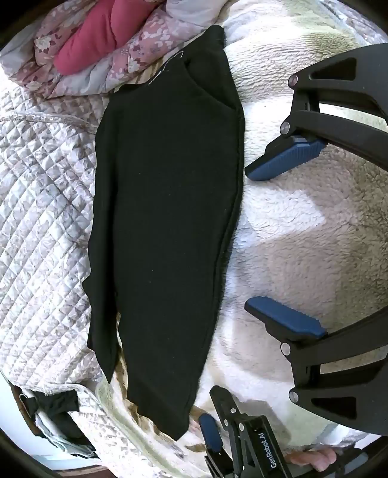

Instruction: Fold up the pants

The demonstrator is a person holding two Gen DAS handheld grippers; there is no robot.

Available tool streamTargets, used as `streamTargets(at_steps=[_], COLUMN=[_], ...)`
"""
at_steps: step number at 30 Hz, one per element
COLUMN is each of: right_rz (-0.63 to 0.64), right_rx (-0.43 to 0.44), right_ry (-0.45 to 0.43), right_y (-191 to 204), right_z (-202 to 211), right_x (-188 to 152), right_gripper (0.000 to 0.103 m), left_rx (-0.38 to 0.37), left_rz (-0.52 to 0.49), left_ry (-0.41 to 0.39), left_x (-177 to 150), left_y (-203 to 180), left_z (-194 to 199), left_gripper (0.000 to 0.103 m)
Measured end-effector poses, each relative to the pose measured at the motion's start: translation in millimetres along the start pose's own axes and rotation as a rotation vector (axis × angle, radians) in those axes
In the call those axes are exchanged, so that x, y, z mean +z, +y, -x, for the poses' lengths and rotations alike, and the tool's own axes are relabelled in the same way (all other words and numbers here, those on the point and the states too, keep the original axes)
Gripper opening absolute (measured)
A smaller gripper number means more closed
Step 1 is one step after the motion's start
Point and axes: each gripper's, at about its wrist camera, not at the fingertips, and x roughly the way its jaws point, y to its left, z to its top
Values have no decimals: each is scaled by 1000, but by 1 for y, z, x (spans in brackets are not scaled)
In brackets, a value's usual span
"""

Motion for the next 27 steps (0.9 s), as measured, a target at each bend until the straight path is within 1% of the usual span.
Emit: streamTargets(at_steps=[27], right_rz=[4], right_rx=[-3], right_ry=[9], right_y=[1], right_z=[-2], right_x=[0], right_gripper=[80], left_rx=[2], left_rz=[-1], left_ry=[8], left_x=[0], left_y=[0], left_z=[0], left_gripper=[72])
